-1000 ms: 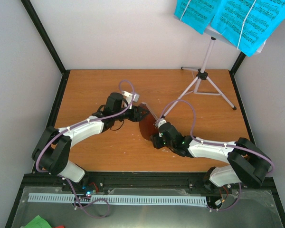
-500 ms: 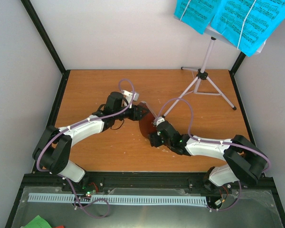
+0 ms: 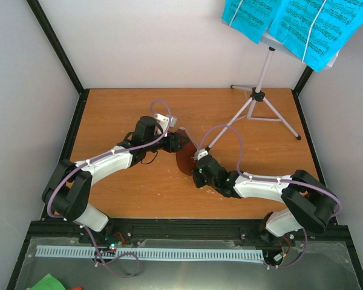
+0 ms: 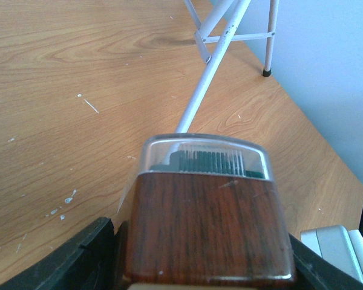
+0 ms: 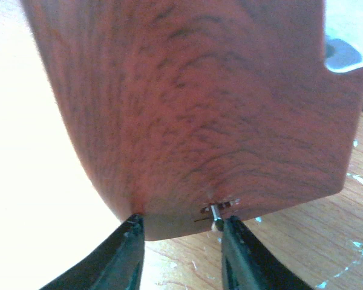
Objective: Pack up the instrument practice props
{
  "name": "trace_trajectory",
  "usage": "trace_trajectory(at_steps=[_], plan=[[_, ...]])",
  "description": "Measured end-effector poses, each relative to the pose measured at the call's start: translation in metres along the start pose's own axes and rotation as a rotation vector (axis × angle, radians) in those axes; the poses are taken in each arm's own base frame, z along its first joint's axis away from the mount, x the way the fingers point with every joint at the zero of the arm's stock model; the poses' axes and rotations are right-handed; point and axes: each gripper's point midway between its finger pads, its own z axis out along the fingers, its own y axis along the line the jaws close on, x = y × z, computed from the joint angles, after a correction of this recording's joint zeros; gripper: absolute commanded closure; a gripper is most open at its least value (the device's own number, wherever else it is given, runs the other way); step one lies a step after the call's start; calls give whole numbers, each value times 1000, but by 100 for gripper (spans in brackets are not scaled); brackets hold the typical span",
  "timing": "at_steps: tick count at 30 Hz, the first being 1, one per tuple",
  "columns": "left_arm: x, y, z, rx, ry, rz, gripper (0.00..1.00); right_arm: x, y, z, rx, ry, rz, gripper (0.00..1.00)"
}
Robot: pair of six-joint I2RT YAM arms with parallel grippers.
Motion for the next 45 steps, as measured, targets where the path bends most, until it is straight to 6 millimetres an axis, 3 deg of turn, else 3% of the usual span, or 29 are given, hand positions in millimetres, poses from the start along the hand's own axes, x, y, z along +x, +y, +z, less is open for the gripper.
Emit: trace_trajectory(at_steps=[3,9,13,17,20,24,29,32,36,40,45], plan=[[0,0,0,0,-1,2,56,0,-1,0,7,-2,-3,66],[2,-2,0,9,-6,41,56,-9,0,-6,2,-35,4,38],[6,-11,-1,19,1,123,55,-32,-4,-29,6,-134,30,31],[18,-25,-2,31,23,242,52,-56,-27,-55,15,-237,101,28],[25,-32,-5,38,34,310,45,-62,-60,-63,51,-271,179,27],[30,-34,-8,41,38,363,25,-53,-91,-60,77,-250,254,27],[48,-28,-13,26,83,361,10,-42,-91,-45,34,-192,265,28],[53,-28,-20,21,88,352,6,-35,-86,-33,8,-149,260,28],[36,-46,-39,56,21,358,1,-31,-84,-18,-6,-109,243,29],[3,-64,-72,91,-86,336,0,-24,-78,0,-41,-56,201,30],[-58,-41,-113,0,-187,263,0,-17,-56,11,-133,-16,110,33]])
